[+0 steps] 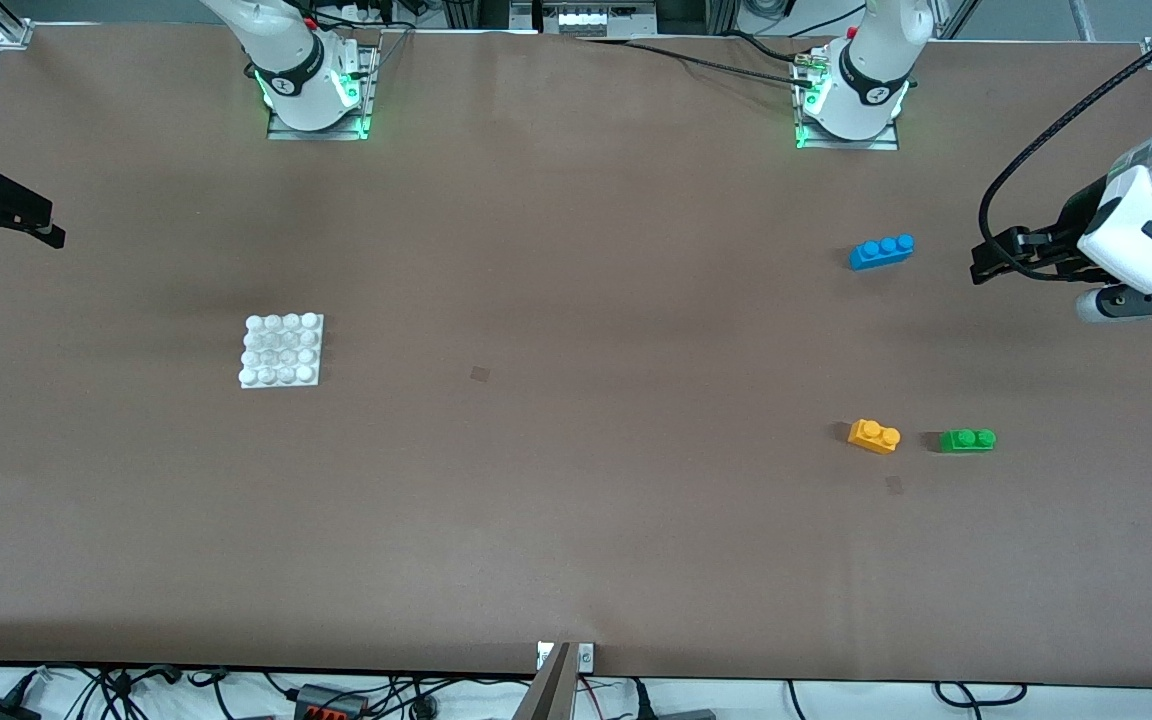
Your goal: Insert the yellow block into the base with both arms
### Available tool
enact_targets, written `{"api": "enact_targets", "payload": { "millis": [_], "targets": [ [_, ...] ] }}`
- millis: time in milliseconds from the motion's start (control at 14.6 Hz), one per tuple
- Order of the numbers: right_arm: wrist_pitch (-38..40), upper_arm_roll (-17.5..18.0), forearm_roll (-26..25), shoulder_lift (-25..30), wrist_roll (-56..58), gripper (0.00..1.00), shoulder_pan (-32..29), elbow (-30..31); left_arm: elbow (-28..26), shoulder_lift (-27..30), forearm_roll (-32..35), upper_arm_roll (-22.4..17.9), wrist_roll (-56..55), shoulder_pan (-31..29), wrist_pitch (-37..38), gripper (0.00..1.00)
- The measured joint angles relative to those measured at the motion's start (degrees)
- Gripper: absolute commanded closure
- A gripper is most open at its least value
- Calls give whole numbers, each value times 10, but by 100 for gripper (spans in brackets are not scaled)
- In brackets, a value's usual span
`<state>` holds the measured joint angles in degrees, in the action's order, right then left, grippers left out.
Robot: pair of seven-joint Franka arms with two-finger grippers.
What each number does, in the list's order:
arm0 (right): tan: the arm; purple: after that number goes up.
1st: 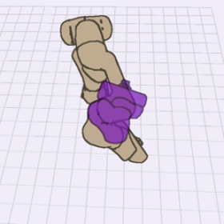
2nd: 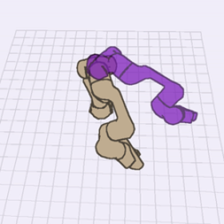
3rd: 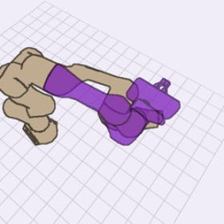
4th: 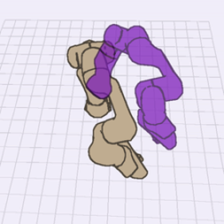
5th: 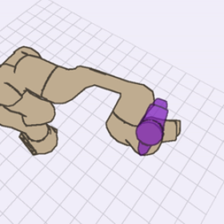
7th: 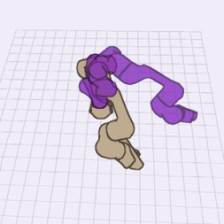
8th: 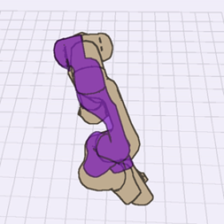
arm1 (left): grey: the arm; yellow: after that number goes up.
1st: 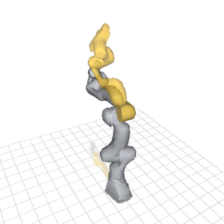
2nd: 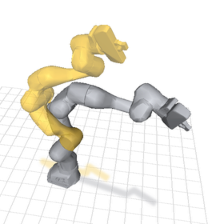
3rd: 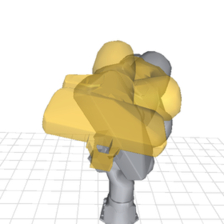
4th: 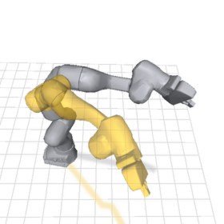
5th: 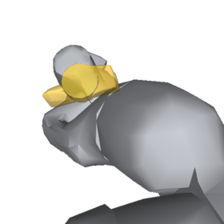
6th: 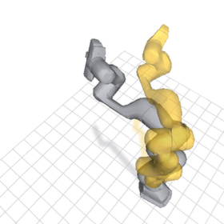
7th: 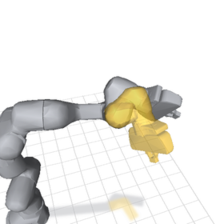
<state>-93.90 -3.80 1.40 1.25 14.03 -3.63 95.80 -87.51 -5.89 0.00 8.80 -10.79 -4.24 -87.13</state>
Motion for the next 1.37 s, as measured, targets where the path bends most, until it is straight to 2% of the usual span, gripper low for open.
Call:
{"api": "enact_targets", "payload": {
  "millis": [1368],
  "targets": [
    [15,0,-2,-2,0,0,-2,4,0,0,0,2,0,0,0,0]
  ]
}}
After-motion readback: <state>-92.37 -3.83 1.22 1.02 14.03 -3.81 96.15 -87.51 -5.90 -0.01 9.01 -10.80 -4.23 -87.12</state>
